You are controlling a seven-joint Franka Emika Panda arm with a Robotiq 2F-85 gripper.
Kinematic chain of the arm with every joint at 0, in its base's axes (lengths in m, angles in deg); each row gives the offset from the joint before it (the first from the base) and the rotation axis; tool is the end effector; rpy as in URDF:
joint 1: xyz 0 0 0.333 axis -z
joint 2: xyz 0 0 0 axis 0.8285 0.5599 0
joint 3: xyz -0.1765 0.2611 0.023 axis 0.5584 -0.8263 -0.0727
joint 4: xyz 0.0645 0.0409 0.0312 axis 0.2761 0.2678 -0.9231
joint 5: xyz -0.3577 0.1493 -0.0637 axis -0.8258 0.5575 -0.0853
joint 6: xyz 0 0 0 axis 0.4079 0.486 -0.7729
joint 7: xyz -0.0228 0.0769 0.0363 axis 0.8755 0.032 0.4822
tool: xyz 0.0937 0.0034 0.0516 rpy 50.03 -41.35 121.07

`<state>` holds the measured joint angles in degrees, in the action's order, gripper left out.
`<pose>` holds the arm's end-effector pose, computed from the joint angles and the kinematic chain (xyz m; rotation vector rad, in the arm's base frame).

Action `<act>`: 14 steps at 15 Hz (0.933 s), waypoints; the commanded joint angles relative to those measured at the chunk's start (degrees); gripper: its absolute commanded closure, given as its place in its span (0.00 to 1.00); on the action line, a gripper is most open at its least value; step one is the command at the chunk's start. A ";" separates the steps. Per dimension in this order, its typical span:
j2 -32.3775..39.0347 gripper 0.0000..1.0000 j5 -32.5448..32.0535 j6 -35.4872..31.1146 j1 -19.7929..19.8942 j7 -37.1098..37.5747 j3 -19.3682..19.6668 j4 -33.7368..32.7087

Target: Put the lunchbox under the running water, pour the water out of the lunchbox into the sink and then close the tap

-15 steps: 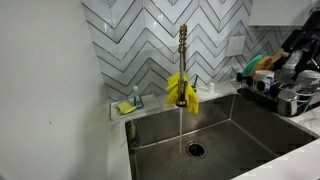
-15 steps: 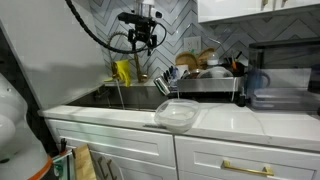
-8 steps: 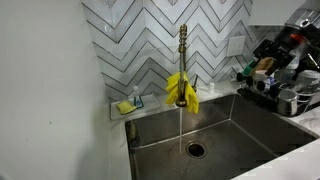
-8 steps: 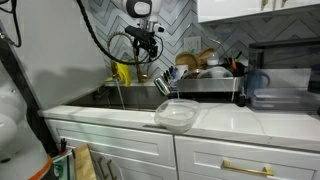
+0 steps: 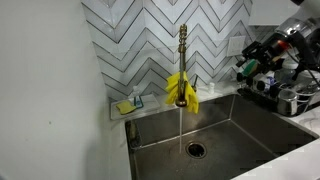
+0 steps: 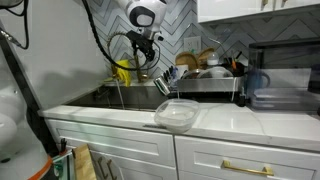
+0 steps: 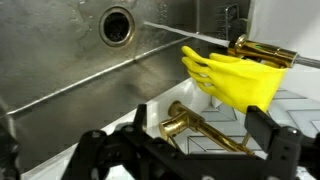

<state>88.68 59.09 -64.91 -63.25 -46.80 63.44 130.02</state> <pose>0.5556 0.1663 0.5047 -2.3867 -0.5083 -0.0580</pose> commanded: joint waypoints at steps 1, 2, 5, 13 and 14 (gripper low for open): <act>7.10 0.00 6.63 -1.64 -0.21 -3.53 -2.52 -3.52; 8.98 0.00 8.02 -1.91 -0.20 -4.57 -3.20 -4.79; 14.63 0.00 11.14 -5.48 -0.66 -6.31 -5.46 -9.61; 27.40 0.00 10.46 -7.12 -1.36 -6.88 -8.67 -25.10; 28.75 0.00 10.68 -6.89 -1.27 -6.96 -9.00 -26.78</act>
<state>112.52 69.75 -71.90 -64.34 -53.06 55.32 109.26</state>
